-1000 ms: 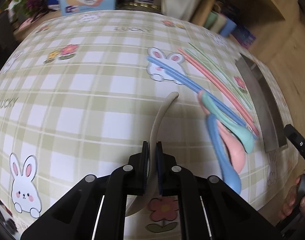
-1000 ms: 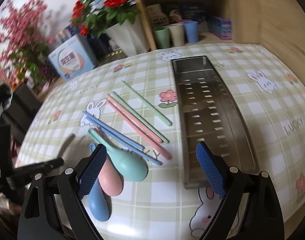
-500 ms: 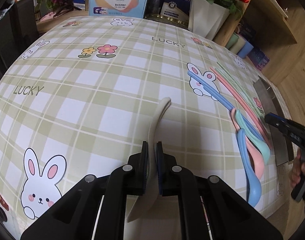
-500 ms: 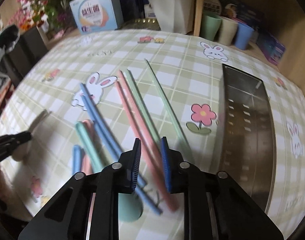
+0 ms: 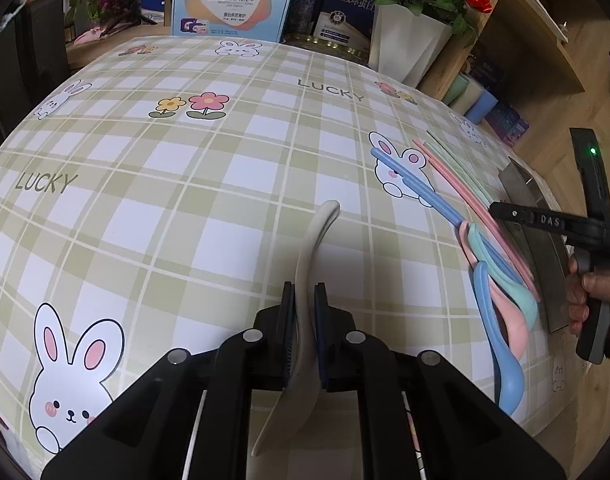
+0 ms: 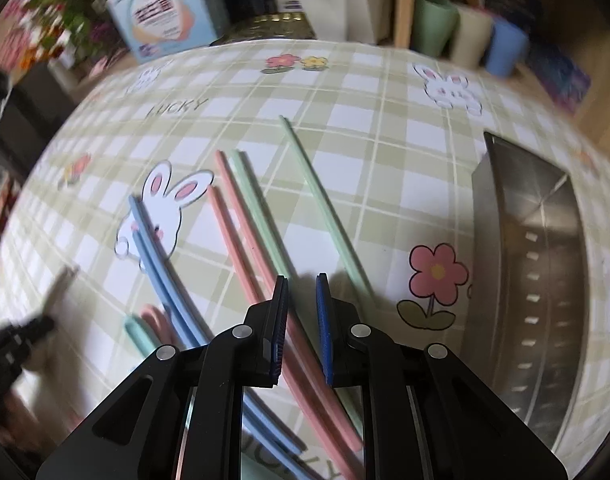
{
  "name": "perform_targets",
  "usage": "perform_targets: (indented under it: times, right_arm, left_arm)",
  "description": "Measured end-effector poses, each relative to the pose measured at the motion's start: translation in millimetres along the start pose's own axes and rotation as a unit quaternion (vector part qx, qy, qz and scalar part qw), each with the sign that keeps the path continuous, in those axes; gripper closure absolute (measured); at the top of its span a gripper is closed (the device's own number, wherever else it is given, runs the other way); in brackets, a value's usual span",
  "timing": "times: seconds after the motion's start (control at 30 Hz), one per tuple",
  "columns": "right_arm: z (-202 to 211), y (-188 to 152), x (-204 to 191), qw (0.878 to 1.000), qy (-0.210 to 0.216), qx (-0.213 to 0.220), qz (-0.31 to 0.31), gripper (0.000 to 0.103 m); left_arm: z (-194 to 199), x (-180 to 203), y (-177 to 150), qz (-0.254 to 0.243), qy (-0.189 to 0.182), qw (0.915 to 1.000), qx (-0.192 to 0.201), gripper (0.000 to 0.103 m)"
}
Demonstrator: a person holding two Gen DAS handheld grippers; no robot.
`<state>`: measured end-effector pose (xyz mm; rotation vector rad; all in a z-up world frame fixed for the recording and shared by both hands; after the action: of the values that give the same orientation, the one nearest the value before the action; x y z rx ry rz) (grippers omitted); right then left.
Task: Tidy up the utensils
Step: 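Grasp a green chopstick with the right gripper while the left gripper holds the white spoon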
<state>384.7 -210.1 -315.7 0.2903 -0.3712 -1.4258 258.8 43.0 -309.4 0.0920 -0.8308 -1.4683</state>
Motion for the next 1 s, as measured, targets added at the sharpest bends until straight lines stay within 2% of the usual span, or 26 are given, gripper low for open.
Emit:
perform_targets:
  times: [0.07,0.13,0.4,0.6,0.87,1.0]
  right_arm:
    - [-7,2,8,0.999,0.017,-0.019,-0.04,0.089]
    - [-8,3,9,0.998,0.021,-0.018,-0.047,0.089]
    - [-7,3,0,1.0,-0.004,-0.014,-0.007,0.089]
    - [-7,2,1,0.998,0.011,-0.064,-0.011,0.089]
    - [-7,4,-9,0.997,-0.021,-0.057,0.038,0.089]
    - [-4,1,-13,0.997,-0.036,-0.037,0.053,0.09]
  left_arm:
    - [0,-1,1,0.002,-0.002,1.0,0.001,0.094]
    - [0,-1,0,0.002,-0.003,1.0,0.001,0.094]
    - [0,-2,1,0.001,-0.003,1.0,0.001,0.093]
    - [0,-1,0,0.0,-0.001,1.0,0.003,0.093]
    - [-1,0,1,-0.001,-0.001,1.0,0.004,0.093]
    - [0,0,0,0.0,-0.004,1.0,0.006,0.093]
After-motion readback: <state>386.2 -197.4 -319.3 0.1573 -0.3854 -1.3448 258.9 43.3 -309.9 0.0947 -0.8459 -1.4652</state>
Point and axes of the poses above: each gripper's, at about its wrist camera, not at the fingertips, and z roughly against the way its jaws point, x to its right, y to its top, the point moved 5 cm from there along -z, roughly the way its jaws point, and after that the axes turned 14 degrees about -y, right-handed, at the moved point
